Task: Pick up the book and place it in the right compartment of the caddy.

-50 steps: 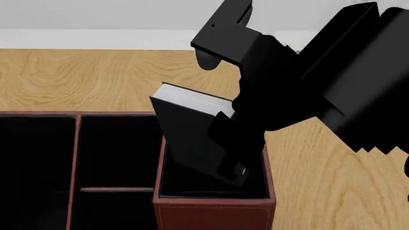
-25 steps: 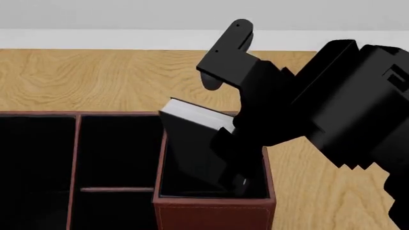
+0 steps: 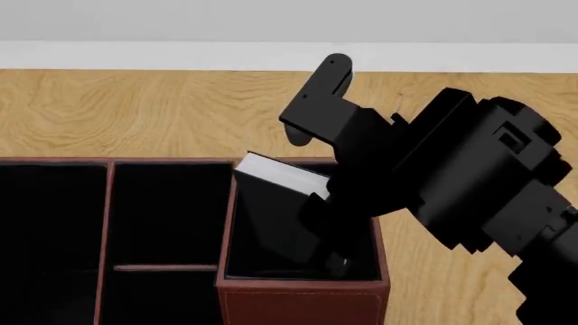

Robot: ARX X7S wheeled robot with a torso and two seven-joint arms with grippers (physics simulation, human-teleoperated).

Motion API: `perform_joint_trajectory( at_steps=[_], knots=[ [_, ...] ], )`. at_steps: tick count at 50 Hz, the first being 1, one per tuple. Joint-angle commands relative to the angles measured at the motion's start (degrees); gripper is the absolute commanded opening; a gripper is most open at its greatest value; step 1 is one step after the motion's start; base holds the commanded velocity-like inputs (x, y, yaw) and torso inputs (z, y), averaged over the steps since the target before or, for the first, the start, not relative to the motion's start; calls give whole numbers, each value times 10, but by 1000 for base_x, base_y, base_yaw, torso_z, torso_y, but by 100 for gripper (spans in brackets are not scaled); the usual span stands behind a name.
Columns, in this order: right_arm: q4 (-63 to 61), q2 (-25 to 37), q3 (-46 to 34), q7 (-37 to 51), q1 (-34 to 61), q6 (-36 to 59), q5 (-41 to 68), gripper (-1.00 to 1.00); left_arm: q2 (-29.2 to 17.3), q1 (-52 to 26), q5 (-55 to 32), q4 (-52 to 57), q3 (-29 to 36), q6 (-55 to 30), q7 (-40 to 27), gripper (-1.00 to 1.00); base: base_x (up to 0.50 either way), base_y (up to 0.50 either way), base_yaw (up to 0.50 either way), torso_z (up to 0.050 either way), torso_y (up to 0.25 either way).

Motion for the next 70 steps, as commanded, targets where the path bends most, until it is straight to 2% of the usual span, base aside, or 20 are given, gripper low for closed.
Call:
perform_joint_trajectory(
  at_steps=[1, 22, 23, 45, 70],
  knots=[
    [34, -16, -2, -3, -14, -43, -26, -100, 1, -4, 4, -5, 9, 0, 2, 100, 0, 0, 0, 0, 0],
    [80, -39, -13, -4, -35, -79, -43, -100, -2, 7, 7, -7, 7, 6, 1, 100, 0, 0, 1, 0, 0],
    [80, -39, -14, -5, -35, -78, -44, 100, -2, 7, 7, -7, 8, 6, 1, 100, 0, 0, 0, 0, 0],
    [71, -37, -9, 1, -26, -72, -42, 100, -5, 22, 6, -3, 1, 16, -3, 100, 0, 0, 0, 0, 0],
    [-68, 30, 68, 66, -4, -10, 20, 100, -5, 11, 5, -3, 11, 17, -7, 100, 0, 0, 0, 0, 0]
  ],
)
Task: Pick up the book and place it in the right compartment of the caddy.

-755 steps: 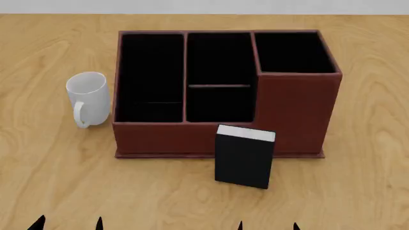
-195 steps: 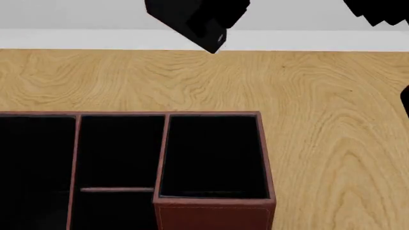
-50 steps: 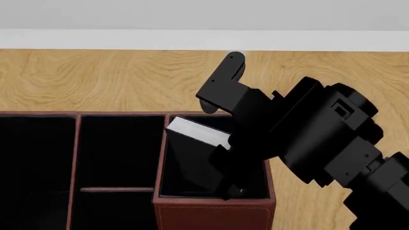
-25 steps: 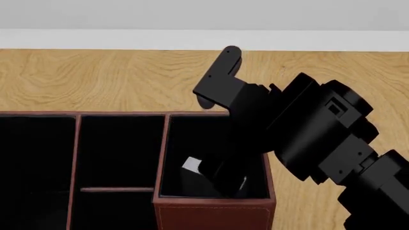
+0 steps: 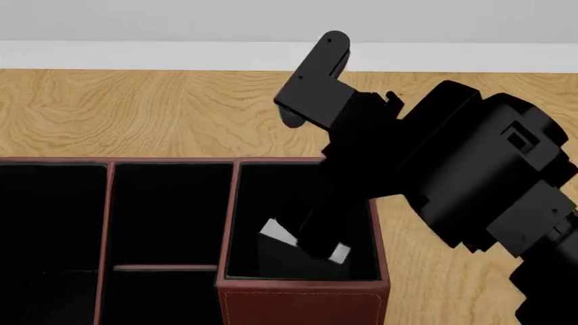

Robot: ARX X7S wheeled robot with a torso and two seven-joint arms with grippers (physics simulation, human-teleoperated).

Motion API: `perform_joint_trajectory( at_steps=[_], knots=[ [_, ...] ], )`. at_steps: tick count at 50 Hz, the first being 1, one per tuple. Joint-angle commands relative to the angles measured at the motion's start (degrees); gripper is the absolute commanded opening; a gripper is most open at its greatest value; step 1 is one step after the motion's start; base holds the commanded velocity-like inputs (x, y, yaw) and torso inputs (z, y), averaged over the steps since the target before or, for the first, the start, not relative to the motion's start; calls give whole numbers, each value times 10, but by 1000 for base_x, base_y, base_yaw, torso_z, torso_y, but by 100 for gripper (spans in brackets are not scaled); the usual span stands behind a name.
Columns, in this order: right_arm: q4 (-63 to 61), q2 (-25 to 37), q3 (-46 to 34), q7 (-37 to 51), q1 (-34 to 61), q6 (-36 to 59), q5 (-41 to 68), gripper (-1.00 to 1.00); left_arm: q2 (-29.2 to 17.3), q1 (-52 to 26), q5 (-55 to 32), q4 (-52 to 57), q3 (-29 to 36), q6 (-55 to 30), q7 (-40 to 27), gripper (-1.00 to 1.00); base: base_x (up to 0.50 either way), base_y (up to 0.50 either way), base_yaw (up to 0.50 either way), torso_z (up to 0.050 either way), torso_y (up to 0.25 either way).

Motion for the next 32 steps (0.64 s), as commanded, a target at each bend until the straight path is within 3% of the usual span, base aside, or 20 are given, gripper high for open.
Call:
perform_joint_trajectory(
  at_steps=[1, 20, 32],
  knots=[
    [-66, 31, 39, 37, 5, 29, 31, 100, -3, -2, -5, 4, 0, 1, -5, 100, 0, 0, 0, 0, 0],
    [-218, 84, 116, 131, -21, 82, 105, 100, -17, -11, -20, 13, -6, 0, -16, 100, 0, 0, 0, 0, 0],
    [-308, 143, 208, 234, -75, 111, 188, 100, -22, -7, -22, 14, -12, 5, -17, 100, 0, 0, 0, 0, 0]
  ],
)
